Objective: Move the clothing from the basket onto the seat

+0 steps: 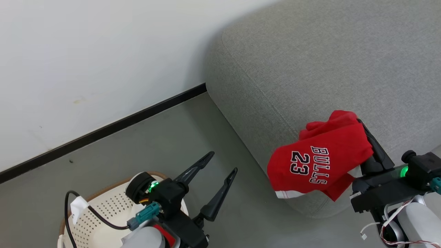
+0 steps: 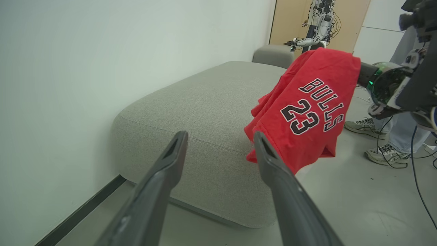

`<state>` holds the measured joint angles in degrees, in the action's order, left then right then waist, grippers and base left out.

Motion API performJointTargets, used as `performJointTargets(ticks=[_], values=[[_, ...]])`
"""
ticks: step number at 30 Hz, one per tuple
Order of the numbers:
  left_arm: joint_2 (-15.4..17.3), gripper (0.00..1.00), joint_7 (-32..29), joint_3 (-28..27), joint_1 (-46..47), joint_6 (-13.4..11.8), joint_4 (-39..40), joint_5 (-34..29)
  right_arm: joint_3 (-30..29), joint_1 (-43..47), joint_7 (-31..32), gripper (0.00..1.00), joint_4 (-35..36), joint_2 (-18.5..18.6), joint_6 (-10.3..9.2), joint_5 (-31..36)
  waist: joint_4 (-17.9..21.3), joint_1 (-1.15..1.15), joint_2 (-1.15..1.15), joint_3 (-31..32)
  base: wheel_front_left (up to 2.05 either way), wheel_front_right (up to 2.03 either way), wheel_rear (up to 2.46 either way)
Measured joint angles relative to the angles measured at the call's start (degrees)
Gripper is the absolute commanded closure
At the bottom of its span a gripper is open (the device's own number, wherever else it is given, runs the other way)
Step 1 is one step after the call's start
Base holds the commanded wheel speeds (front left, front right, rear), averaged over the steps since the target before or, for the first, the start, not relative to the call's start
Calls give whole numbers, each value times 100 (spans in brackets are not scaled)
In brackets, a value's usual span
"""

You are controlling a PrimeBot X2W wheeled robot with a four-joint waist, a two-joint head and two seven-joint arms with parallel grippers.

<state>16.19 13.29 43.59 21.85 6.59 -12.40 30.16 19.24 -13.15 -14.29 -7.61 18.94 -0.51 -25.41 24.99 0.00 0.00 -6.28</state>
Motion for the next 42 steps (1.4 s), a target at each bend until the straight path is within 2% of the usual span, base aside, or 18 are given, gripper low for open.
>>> performJointTargets(ticks=[10,19,31,42], values=[[45,0,-3,98,13,3,86,-11,-278,59,0,100,205,-26,66,49,-26,0,0,-172,0,0,0],[215,0,-97,147,132,5,257,-118,-642,-419,0,100,151,-12,268,32,-89,0,0,-489,0,0,0],[437,0,-264,103,272,48,603,-116,-1258,-1406,-25,100,-393,187,509,-92,-284,0,1,-1082,0,0,0],[682,0,-413,-40,608,48,866,-116,-1915,-2123,-42,100,-868,383,539,-390,-523,1,1,-1673,0,0,0]])
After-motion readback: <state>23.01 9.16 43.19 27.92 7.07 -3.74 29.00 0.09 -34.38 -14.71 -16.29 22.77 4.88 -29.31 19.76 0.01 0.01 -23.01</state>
